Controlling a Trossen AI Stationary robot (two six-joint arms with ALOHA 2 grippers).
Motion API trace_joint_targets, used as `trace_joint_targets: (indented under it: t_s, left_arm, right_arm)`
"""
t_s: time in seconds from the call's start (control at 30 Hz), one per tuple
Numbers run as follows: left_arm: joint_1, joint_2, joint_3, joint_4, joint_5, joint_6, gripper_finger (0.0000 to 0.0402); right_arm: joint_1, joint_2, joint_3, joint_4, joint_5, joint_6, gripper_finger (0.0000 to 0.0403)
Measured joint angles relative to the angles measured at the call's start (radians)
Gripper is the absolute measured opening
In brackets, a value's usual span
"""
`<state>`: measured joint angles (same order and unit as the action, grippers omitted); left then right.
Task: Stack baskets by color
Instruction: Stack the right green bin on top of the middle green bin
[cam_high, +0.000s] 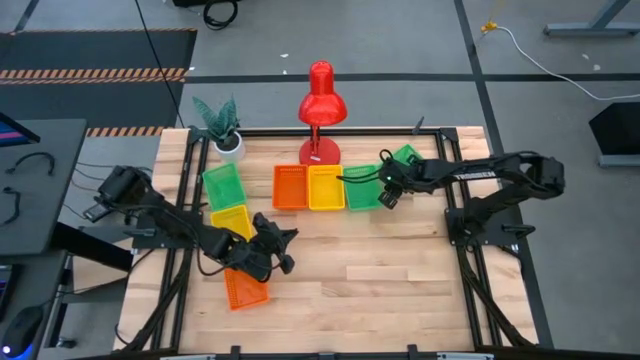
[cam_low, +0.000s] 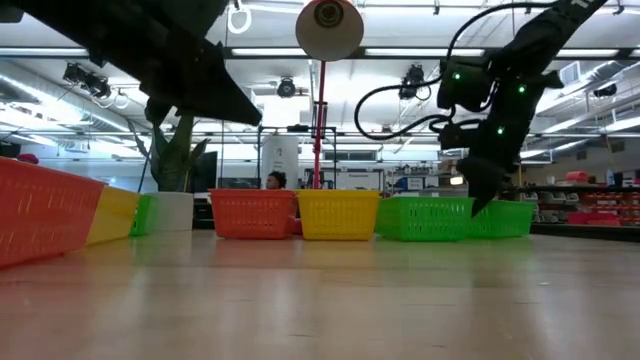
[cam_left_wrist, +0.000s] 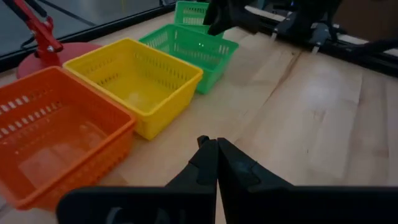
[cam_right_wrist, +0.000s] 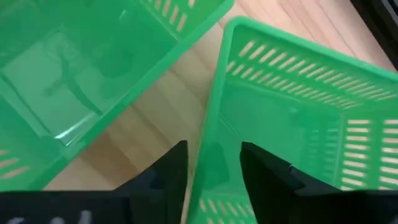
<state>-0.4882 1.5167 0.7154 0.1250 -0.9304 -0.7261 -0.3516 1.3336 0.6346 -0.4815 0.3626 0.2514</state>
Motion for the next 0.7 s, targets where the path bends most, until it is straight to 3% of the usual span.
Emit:
trace_joint_targets:
  t_s: [0.27,0.57,0.7]
  left_arm:
    - [-0.005,0.006,-0.001,0.001,-0.005,0.008,0.0007]
    - [-0.005,0.006,-0.001,-0.001,-0.005,0.008,0.0007]
    - [-0.005,0.006,-0.001,-0.002,-0.005,0.007,0.0007]
  right_arm:
    - [-0.005,0.013,0.0,-0.014,0.01,-0.077,0.0016]
    - [0.149,-0.172,0.034,-0.124,0.143,-0.095,0.0008]
    - [0.262,-0.246,0.074,-0.119,0.105,-0.202,0.0007]
